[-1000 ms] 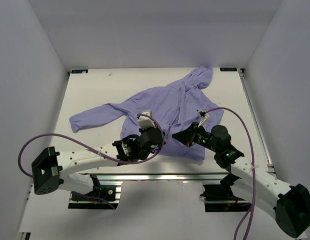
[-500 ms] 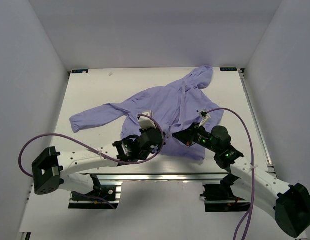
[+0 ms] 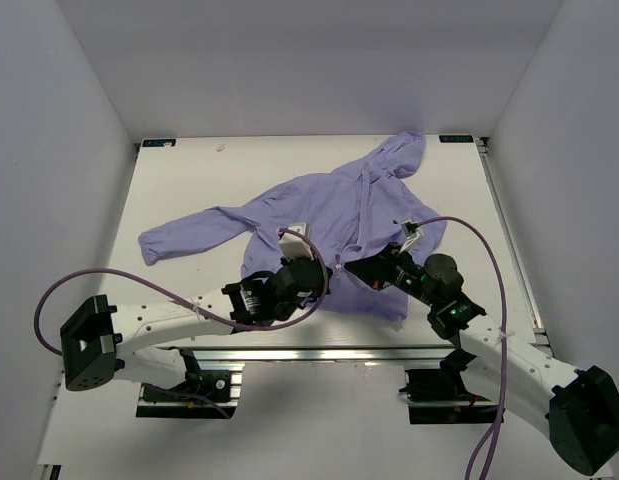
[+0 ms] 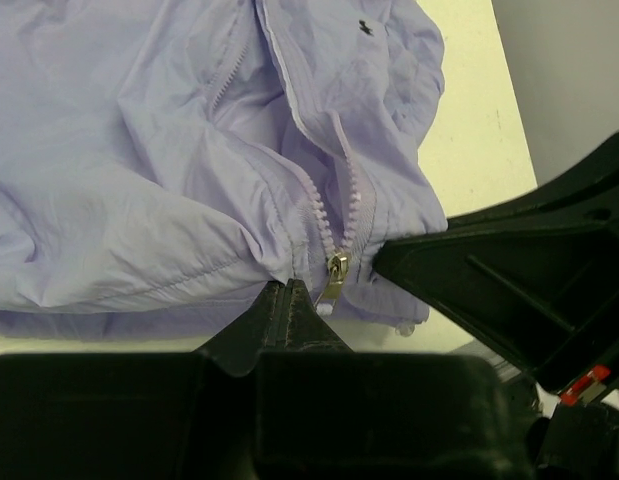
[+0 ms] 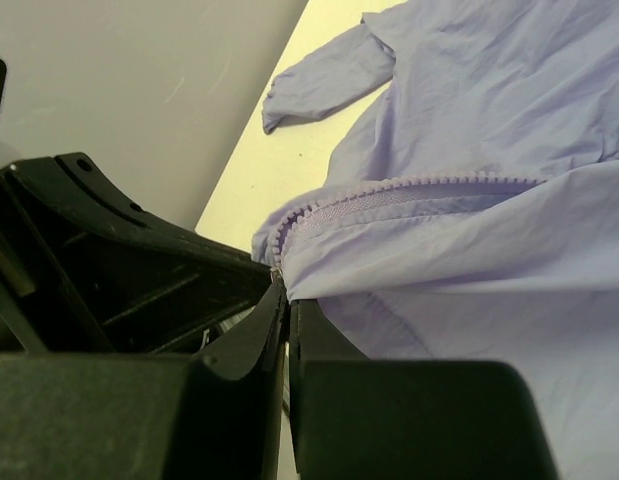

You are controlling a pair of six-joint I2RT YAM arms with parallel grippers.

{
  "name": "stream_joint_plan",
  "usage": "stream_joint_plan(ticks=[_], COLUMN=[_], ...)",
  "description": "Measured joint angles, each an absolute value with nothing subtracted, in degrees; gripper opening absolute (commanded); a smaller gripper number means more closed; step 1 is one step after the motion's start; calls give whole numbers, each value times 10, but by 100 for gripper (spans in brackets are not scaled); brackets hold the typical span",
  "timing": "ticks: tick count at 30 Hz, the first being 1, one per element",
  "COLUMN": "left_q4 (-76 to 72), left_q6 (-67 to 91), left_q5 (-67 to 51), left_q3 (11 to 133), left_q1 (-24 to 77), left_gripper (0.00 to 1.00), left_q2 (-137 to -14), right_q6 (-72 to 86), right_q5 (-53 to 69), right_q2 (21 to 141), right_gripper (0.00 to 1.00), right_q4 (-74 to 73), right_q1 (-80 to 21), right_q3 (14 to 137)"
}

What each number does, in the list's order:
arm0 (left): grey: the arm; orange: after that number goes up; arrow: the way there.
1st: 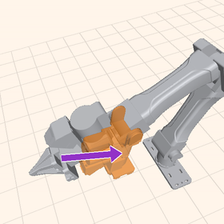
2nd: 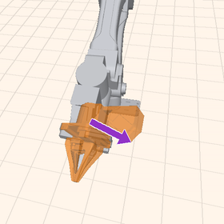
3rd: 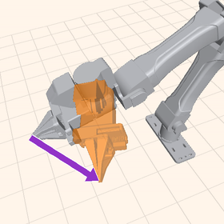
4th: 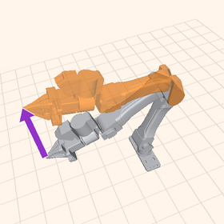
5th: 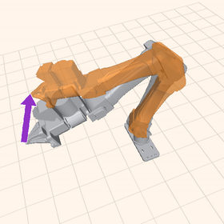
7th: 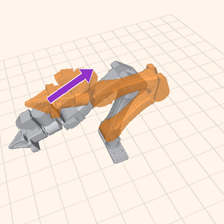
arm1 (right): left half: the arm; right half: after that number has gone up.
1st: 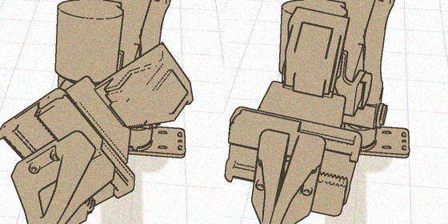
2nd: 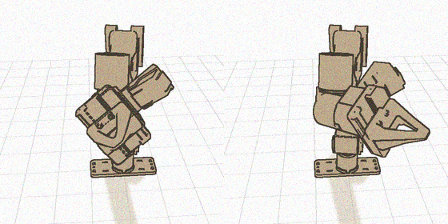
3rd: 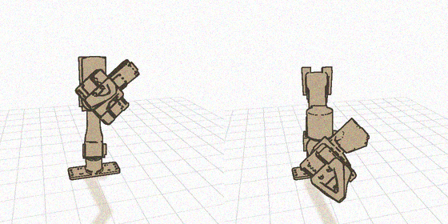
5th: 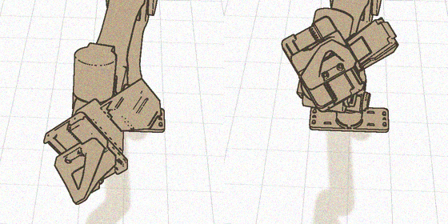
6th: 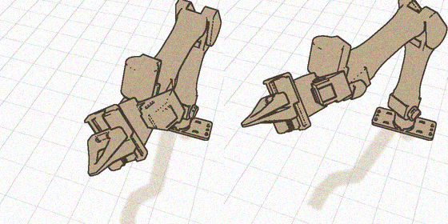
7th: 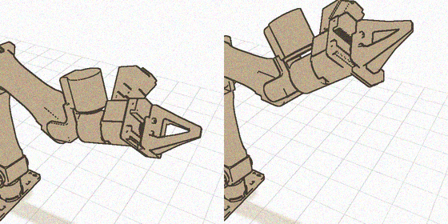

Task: Zip up the jacket

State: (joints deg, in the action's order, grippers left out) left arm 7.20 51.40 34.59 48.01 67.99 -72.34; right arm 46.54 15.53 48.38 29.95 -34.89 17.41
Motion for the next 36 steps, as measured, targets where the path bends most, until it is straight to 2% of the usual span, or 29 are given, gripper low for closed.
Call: stream_joint_plan(ticks=[9,18,20,21,22,26,29,30,31,36], left_q4=[50,62,67,67,68,69,94,109,124,155], left_q6=[450,401,401,401,401,407,430,443,454,510], left_q5=[291,235,235,235,235,236,249,255,262,232], left_q3=[456,435,429,427,425,424,426,429,432,440], left_q1=[680,684,684,684,684,684,684,684,683,629], left_gripper=[0,0,0,0,0,0,33,75,98,98], left_q2=[-722,-704,-695,-691,-687,-681,-681,-682,-682,-681], right_q6=[472,462,459,457,452,439,430,428,426,418], right_q5=[153,142,144,146,156,196,212,214,215,228], right_q2=[484,494,502,507,513,542,543,540,534,509], right_gripper=[0,0,9,8,0,0,0,0,0,0], right_q4=[296,223,206,199,193,159,137,134,132,131], right_q1=[-349,-345,-345,-344,-344,-343,-343,-343,-343,-343], right_q3=[175,218,230,234,235,236,236,236,236,236])
